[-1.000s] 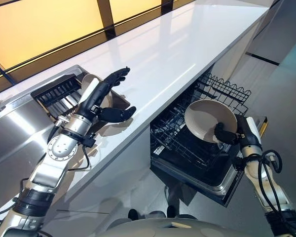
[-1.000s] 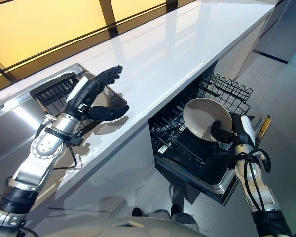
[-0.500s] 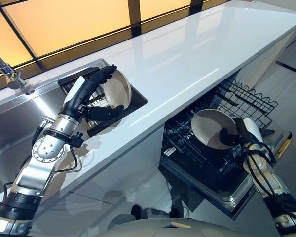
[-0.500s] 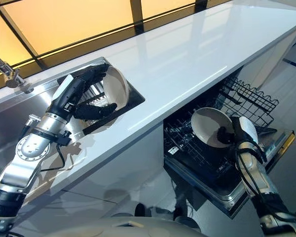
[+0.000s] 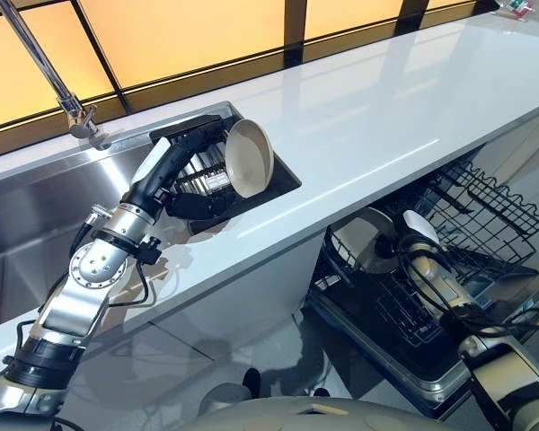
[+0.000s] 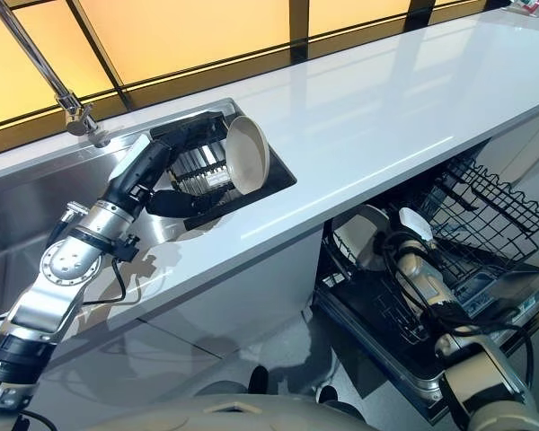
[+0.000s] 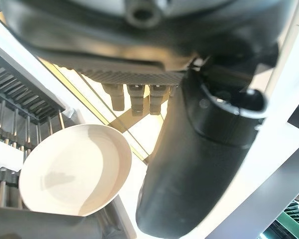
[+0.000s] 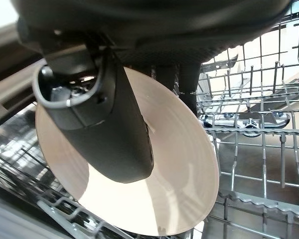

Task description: Pick up plates and place into dishwasher.

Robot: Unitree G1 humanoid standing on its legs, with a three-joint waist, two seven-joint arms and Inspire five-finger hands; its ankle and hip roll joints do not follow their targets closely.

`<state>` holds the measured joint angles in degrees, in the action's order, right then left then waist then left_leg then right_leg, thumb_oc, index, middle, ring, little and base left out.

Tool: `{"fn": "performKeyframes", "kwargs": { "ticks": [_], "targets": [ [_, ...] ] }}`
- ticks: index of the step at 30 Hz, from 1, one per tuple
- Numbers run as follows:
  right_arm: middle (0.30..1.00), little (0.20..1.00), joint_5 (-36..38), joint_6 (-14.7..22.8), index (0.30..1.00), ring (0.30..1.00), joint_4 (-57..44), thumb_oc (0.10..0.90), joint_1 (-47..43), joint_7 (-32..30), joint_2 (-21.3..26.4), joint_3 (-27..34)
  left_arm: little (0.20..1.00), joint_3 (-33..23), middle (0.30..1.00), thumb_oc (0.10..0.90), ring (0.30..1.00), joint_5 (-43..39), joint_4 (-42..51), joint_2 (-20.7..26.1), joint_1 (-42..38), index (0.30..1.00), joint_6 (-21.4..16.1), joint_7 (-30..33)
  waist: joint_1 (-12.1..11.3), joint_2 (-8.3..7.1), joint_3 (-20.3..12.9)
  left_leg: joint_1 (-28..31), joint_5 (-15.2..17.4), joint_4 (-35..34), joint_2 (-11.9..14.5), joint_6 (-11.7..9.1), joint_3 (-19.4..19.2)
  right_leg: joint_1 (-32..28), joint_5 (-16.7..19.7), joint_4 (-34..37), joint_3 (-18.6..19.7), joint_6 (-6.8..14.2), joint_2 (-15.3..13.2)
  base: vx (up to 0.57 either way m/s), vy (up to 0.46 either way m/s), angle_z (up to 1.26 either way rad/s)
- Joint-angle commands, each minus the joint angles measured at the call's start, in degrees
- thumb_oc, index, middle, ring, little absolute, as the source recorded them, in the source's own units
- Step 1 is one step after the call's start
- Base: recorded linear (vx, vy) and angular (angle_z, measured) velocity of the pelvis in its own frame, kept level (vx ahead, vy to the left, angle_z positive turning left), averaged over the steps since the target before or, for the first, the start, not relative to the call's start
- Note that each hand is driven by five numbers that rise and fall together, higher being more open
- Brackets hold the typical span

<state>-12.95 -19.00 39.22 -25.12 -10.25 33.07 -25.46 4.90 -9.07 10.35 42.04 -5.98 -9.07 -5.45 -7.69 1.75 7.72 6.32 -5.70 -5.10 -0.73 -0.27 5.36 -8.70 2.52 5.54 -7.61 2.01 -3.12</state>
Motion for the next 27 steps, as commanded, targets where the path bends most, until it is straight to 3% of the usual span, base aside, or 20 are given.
{"fn": "performKeyframes", "kwargs": {
  "ticks": [1,7,8,9,10,19,27],
  "targets": [
    [0.300,0.200,-1.78,0.91,0.300,0.300,2.16,0.100,-9.54,0.62,-1.41,-5.85,0.900,0.93,0.900,0.800,0.900,-2.38,0.83,0.43,-9.96,0.900,-5.68,1.41,-1.59,-1.51,-4.17,0.85,5.13,0.10,-2.66,1.45,1.84,-0.03,-0.63,-0.54,-0.79,1.21,0.21,0.00,0.020,0.21],
    [0.300,0.200,-1.56,-2.15,0.300,0.300,4.13,0.100,-11.60,2.85,-4.09,-8.26,0.900,1.41,0.900,0.800,0.900,-2.75,1.97,-0.44,-10.80,0.900,-4.67,0.62,-2.40,-1.40,-4.12,0.99,4.94,0.10,-2.94,1.45,2.69,-0.40,-0.55,-0.54,-0.97,1.03,0.13,0.01,0.013,0.13],
    [0.474,0.403,-1.26,-2.95,0.474,0.474,3.78,0.303,-11.46,3.23,-4.10,-8.37,0.900,1.31,0.900,0.800,0.900,-2.59,2.07,-0.55,-10.70,0.900,-4.66,0.46,-2.39,-1.40,-4.06,1.01,4.94,0.10,-3.00,1.50,2.77,-0.42,-0.53,-0.54,-0.90,1.00,0.13,0.00,0.000,0.00],
    [0.804,0.787,-1.10,-3.63,0.804,0.804,3.43,0.687,-11.21,3.38,-4.21,-8.43,0.900,1.33,0.900,0.800,0.900,-2.57,2.16,-0.53,-10.66,0.900,-4.67,0.52,-2.35,-1.40,-4.01,1.02,4.95,0.10,-3.02,1.53,2.76,-0.42,-0.52,-0.54,-0.88,1.00,0.12,0.00,0.000,0.00],
    [0.900,0.900,-0.69,-4.75,0.900,0.900,2.61,0.800,-10.71,3.85,-4.07,-8.25,0.900,1.20,0.900,0.800,0.900,-2.60,2.21,-0.44,-10.49,0.900,-4.79,0.51,-2.21,-1.41,-3.92,1.05,4.98,0.10,-3.02,1.54,2.68,-0.42,-0.48,-0.54,-0.83,1.01,0.10,-0.04,0.016,0.01],
    [0.900,0.900,3.25,-6.44,0.900,0.900,-6.69,0.800,-6.44,3.21,-2.23,-3.85,0.900,0.20,0.900,0.800,0.900,-1.18,1.96,-0.10,-9.26,0.900,-4.86,1.43,-0.25,-1.54,-3.52,1.01,4.81,0.10,-2.99,1.74,1.48,0.19,0.13,-0.54,0.55,0.96,0.41,-0.01,0.004,0.00],
    [0.900,0.900,2.04,-1.76,0.900,0.900,-20.35,0.800,3.70,1.04,0.12,5.16,0.900,-2.72,0.900,0.800,0.900,-0.61,1.93,0.41,-5.53,0.900,-5.75,1.23,2.57,-1.45,-3.47,1.49,5.34,0.10,-2.69,1.93,-0.59,0.50,0.16,-0.54,2.47,1.25,0.83,0.00,0.002,-0.05]
  ]
}}
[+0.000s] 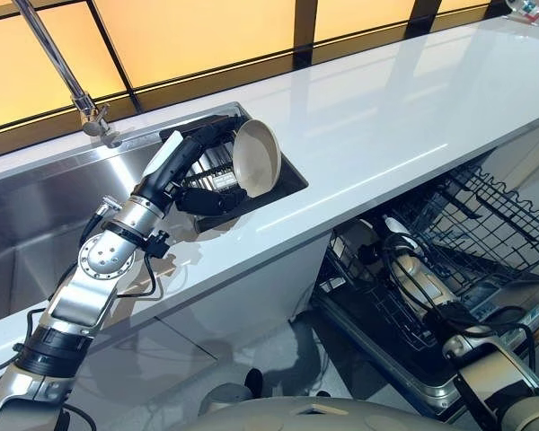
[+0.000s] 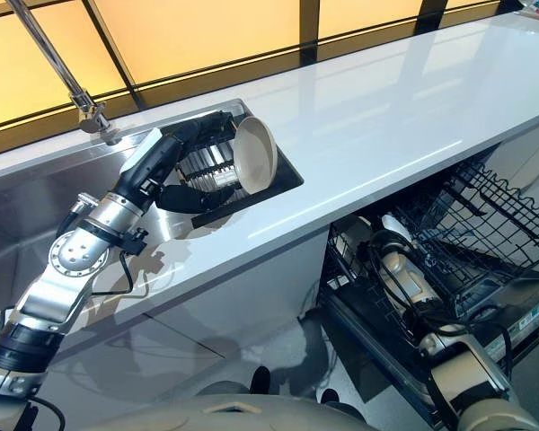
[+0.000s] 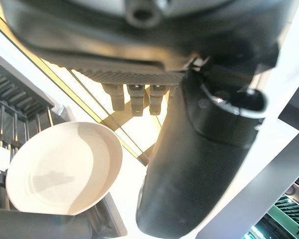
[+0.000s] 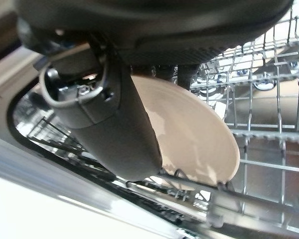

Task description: Pick up plates and place into dishwasher.

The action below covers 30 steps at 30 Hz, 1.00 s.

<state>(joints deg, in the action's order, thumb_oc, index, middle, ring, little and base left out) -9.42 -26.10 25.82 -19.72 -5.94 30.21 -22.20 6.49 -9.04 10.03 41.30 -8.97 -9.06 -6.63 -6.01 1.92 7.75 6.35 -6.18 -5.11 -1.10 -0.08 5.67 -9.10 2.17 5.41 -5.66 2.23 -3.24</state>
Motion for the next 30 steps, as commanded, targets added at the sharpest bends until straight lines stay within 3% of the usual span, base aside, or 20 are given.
{"fn": "performKeyframes", "kwargs": {
  "ticks": [1,15,22,26,30],
  "targets": [
    [0.900,0.900,-1.37,5.96,0.900,0.900,-8.04,0.800,-1.08,-4.07,3.12,2.58,0.900,-4.33,0.900,0.800,0.900,-0.52,2.18,1.29,-2.47,0.900,-5.83,2.63,1.13,-1.61,-3.48,1.52,5.87,0.11,-2.29,1.76,-1.09,0.91,0.53,-0.41,0.69,1.07,0.97,-0.01,0.003,-0.10],
    [0.900,0.900,-3.05,9.66,0.900,0.900,-26.24,0.800,10.44,-7.56,8.40,16.36,0.900,-10.22,0.900,0.800,0.900,1.64,2.99,6.15,-0.35,0.900,-5.74,4.64,4.96,-1.38,-3.54,2.12,6.57,0.11,-1.77,1.77,-4.04,1.40,0.69,-0.41,3.34,1.69,1.47,-0.02,-0.001,-0.11],
    [0.900,0.900,-1.81,15.44,0.900,0.900,-32.63,0.800,14.02,-12.63,9.32,23.07,0.900,-13.81,0.900,0.800,0.900,4.03,2.77,9.15,0.46,0.900,-5.71,6.44,6.19,-1.11,-3.49,2.21,6.73,0.11,-1.58,1.72,-5.12,1.72,0.90,-0.41,4.18,1.91,1.69,-0.02,-0.003,-0.10],
    [0.900,0.900,0.19,18.61,0.900,0.900,-34.93,0.800,15.84,-13.41,10.04,25.74,0.900,-16.59,0.900,0.800,0.900,3.68,1.01,12.33,0.30,0.900,-5.81,8.68,6.87,-0.81,-3.60,2.08,6.79,0.11,-1.56,1.63,-5.65,2.04,0.91,-0.41,4.55,2.10,1.76,-0.01,0.004,-0.10],
    [0.900,0.900,1.96,19.82,0.900,0.900,-35.33,0.800,16.77,-12.41,11.39,26.34,0.900,-17.87,0.900,0.800,0.900,5.73,-3.02,18.78,-2.76,0.900,-5.34,11.05,7.89,-0.28,-3.80,1.99,6.79,0.11,-1.42,1.36,-6.48,2.32,0.95,-0.41,4.74,2.32,1.77,0.01,0.021,-0.10]
  ]
}}
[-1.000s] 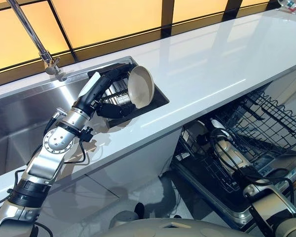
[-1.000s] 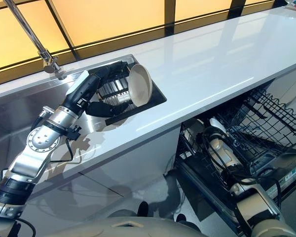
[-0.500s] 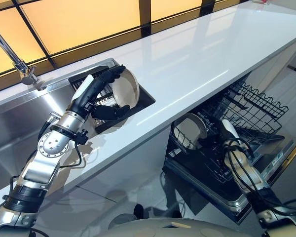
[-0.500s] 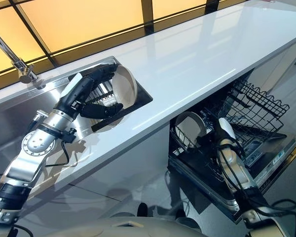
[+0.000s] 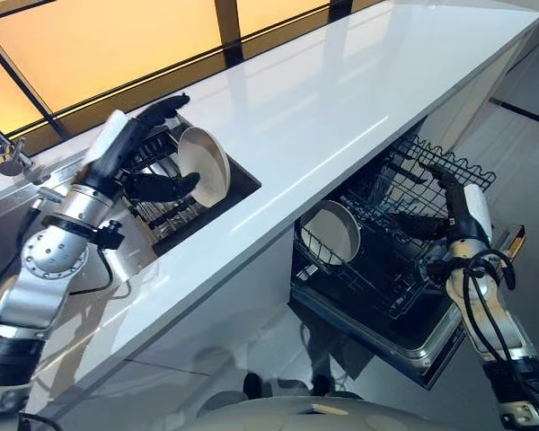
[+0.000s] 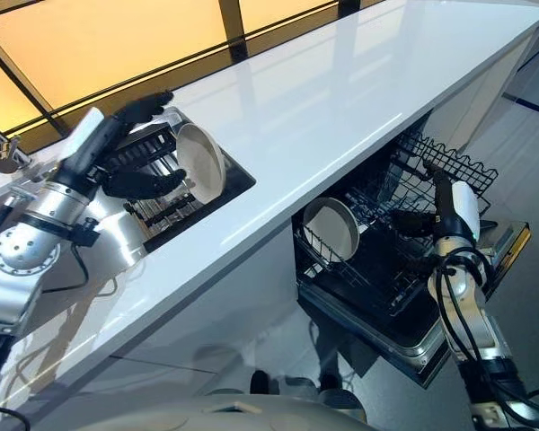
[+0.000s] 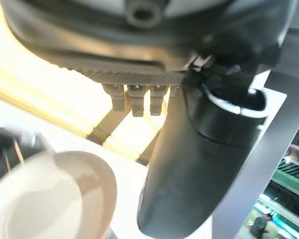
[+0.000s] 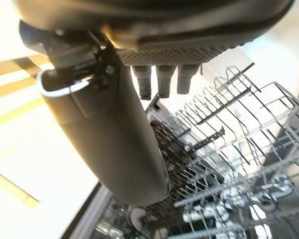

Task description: Pick up plates and place into dishwasher.

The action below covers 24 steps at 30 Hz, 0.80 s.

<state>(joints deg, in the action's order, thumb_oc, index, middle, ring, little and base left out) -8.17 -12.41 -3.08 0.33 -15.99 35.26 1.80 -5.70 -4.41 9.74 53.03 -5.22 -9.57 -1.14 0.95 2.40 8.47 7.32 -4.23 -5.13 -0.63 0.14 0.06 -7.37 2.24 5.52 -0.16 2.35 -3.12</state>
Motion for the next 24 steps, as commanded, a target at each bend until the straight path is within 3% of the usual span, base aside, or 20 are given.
{"fn": "performKeyframes", "kwargs": {
  "ticks": [1,6,12,18,24],
  "targets": [
    [0.900,0.900,0.87,5.99,0.900,0.900,-6.31,0.800,-3.29,-2.17,6.66,2.14,0.900,-5.51,0.900,0.800,0.900,1.20,-3.15,7.92,-7.07,0.900,-4.30,5.42,1.04,-0.61,-4.67,1.22,5.29,0.13,-1.87,1.13,-0.86,0.42,0.46,-0.52,-0.73,2.28,1.66,0.01,0.026,-0.04],
    [0.900,0.900,2.20,5.81,0.900,0.900,-4.51,0.800,-3.79,-1.04,8.95,0.43,0.900,-2.14,0.900,0.800,0.900,6.89,-8.75,14.93,-11.69,0.900,-2.61,8.33,2.12,0.04,-4.67,1.22,5.34,0.13,-1.82,0.98,-1.74,0.64,0.53,-0.52,-0.63,2.51,1.60,0.02,0.035,-0.06],
    [0.900,0.900,2.47,6.23,0.900,0.900,-3.68,0.800,-3.05,1.31,10.57,0.19,0.900,2.13,0.900,0.800,0.900,10.44,-15.23,18.76,-15.08,0.900,-1.15,8.68,3.21,0.39,-4.65,1.06,5.43,0.13,-1.91,1.09,-2.55,1.08,0.68,-0.52,-0.02,2.62,1.68,0.05,0.057,-0.06],
    [0.900,0.900,3.45,6.34,0.900,0.900,-3.08,0.800,-2.12,2.78,11.85,0.10,0.900,5.73,0.900,0.800,0.900,12.31,-18.15,19.61,-17.22,0.900,-0.80,7.58,4.03,0.30,-4.30,0.81,5.56,0.13,-2.12,1.35,-2.86,1.63,0.97,-0.52,0.61,2.78,1.68,0.05,0.056,-0.06],
    [0.900,0.900,3.54,6.02,0.900,0.900,-1.70,0.800,-2.93,4.34,12.35,-1.67,0.900,11.42,0.900,0.800,0.900,12.85,-23.64,17.43,-20.94,0.900,0.23,5.47,4.88,0.36,-3.39,0.47,5.66,0.13,-2.38,1.62,-3.20,2.29,1.29,-0.52,1.30,2.92,1.68,0.03,0.066,-0.10]
  ]
}}
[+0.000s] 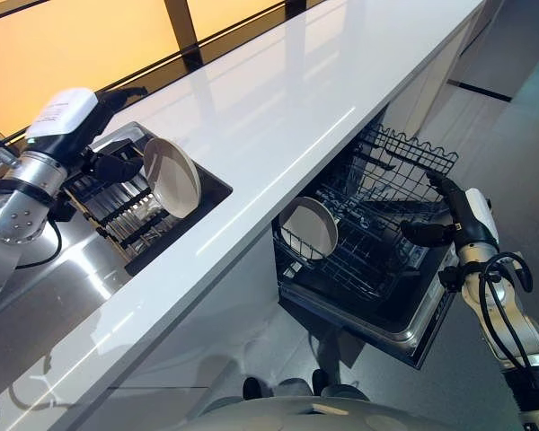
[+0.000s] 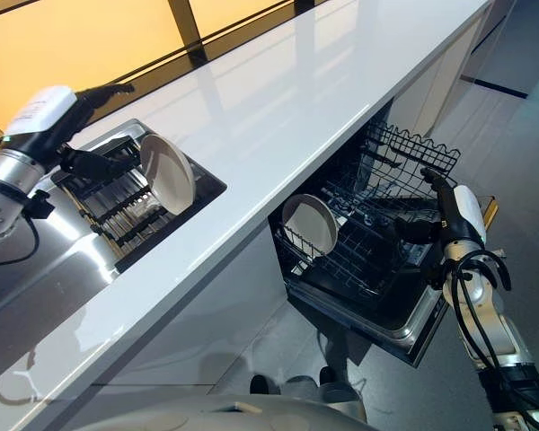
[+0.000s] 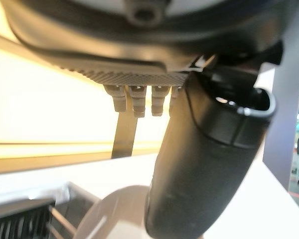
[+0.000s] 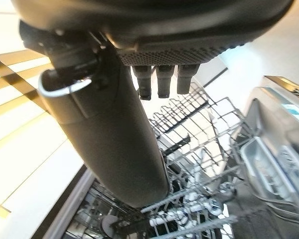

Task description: Pick up plates and place into dishwasher.

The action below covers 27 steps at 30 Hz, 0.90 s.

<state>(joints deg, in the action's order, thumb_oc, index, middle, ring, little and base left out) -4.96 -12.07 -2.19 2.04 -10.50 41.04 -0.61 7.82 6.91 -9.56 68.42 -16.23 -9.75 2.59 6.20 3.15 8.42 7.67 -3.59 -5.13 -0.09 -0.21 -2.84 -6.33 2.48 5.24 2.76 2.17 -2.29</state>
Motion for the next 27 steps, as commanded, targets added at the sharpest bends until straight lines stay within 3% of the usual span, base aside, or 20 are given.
{"fn": "performKeyframes", "kwargs": {
  "ticks": [1,8,16,27],
  "targets": [
    [0.900,0.900,0.12,5.35,0.900,0.900,-2.48,0.800,-4.59,-1.00,6.49,0.53,0.900,-1.35,0.900,0.800,0.900,2.72,-5.28,1.66,-10.26,0.900,0.47,1.30,-0.30,-0.40,-3.18,0.10,5.03,0.13,-2.97,2.03,-0.37,1.30,1.10,-0.24,-1.48,3.14,0.85,0.03,0.061,-0.04],
    [0.900,0.900,0.08,5.81,0.900,0.900,-1.20,0.800,-4.45,0.07,7.58,-0.43,0.900,2.60,0.900,0.800,0.900,5.31,-10.76,1.78,-12.53,0.900,0.26,2.40,0.52,-0.57,-1.96,-0.50,5.09,0.13,-3.17,2.45,-0.97,2.32,1.62,-0.24,-0.58,3.33,0.84,0.01,0.058,-0.10],
    [0.900,0.900,0.38,7.88,0.900,0.900,-0.98,0.800,-4.19,1.85,8.87,0.04,0.900,2.19,0.900,0.800,0.900,8.07,-13.84,2.35,-11.69,0.900,0.27,4.94,1.01,-0.42,0.21,-1.29,4.89,0.13,-3.29,2.67,-1.91,3.46,2.21,-0.24,0.42,3.50,0.68,-0.02,0.055,-0.11],
    [0.900,0.900,0.19,6.32,0.900,0.900,-1.38,0.800,-4.31,3.59,9.27,-0.85,0.900,2.88,0.900,0.800,0.900,9.80,-14.23,2.63,-13.18,0.900,2.05,9.85,1.10,-0.21,0.97,-1.12,4.90,0.13,-3.58,2.81,-2.04,3.36,2.34,-0.24,0.40,3.83,0.17,0.02,0.014,0.00]
  ]
}}
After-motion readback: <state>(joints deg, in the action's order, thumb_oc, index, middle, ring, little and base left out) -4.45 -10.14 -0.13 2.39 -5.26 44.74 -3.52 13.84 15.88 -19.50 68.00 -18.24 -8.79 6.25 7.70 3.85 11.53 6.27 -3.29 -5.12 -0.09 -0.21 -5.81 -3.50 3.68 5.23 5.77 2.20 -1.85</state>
